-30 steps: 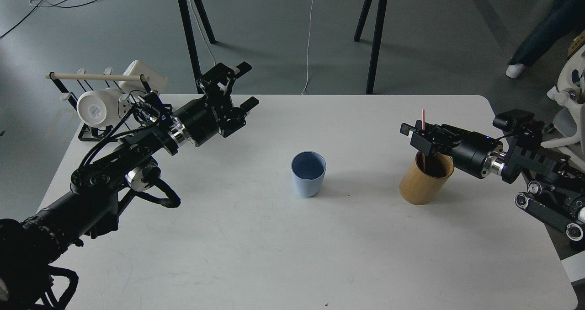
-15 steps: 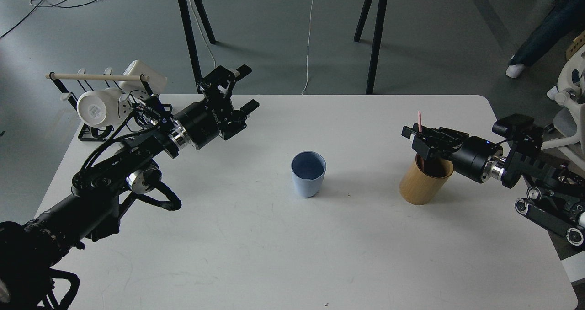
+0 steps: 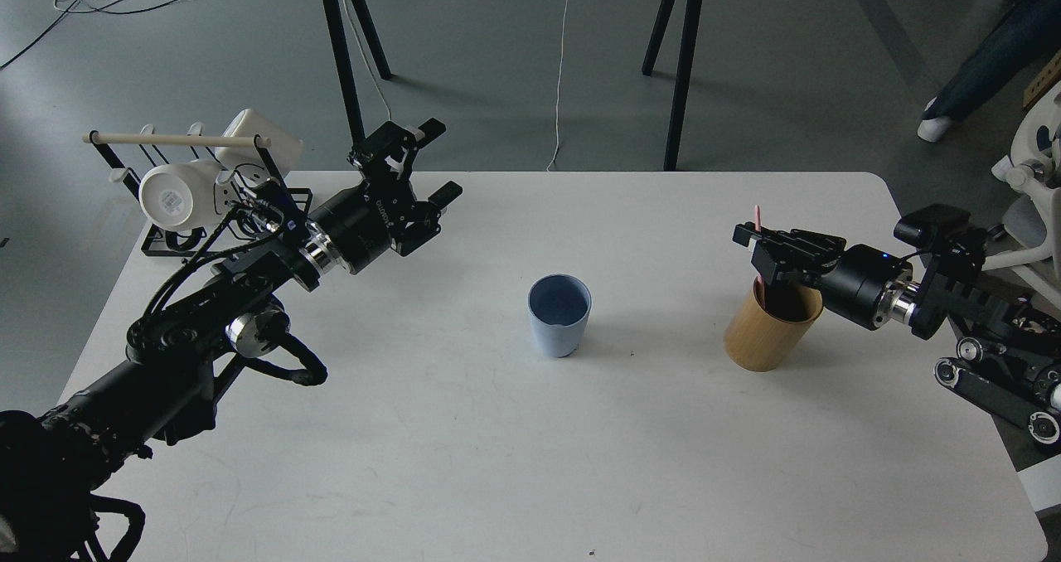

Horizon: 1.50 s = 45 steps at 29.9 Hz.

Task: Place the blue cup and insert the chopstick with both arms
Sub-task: 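Lift the pink stick out of the tan cup with the right gripper, then move the stick over the blue cup and lower it inside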

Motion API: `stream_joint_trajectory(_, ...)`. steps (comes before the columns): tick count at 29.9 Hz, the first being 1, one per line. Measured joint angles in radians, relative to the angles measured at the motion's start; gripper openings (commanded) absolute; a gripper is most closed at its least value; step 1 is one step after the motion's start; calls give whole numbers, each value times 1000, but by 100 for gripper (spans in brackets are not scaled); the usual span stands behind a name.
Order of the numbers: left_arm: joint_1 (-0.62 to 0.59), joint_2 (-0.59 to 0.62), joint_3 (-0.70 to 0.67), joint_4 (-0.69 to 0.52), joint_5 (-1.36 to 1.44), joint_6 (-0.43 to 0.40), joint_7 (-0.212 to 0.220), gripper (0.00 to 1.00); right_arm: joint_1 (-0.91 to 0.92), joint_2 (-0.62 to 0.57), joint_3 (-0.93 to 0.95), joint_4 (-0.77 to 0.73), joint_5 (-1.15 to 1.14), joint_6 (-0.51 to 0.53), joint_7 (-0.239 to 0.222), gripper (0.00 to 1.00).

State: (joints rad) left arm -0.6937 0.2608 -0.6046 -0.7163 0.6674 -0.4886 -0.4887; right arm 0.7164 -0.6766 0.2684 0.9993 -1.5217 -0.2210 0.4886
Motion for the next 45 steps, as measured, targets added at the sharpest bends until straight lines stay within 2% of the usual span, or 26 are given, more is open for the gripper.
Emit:
stream_joint_trajectory(6, 8, 0, -1, 0, -18, 0, 0, 98, 7, -42, 2, 29, 5, -7, 0, 9)
stream_joint_trajectory(20, 28, -2, -1, 1, -20, 0, 0, 99, 86, -301, 90, 256, 96, -7, 0, 7)
stream_joint_trajectory(25, 60, 39, 1, 2, -17, 0, 0, 99, 153, -318, 92, 289, 173, 0, 0, 3)
stream_joint_trajectory(31, 87, 76, -18, 0, -18, 0, 0, 99, 212, -239, 81, 289, 212, 4, 0, 2)
stream_joint_trajectory(40, 116, 80, -29, 11, -19, 0, 0, 99, 368, 42, -119, 220, 222, -4, 0, 3)
stream_joint_trajectory(45, 128, 80, -29, 18, -20, 0, 0, 99, 393, 144, -179, 148, 210, -9, 0, 3)
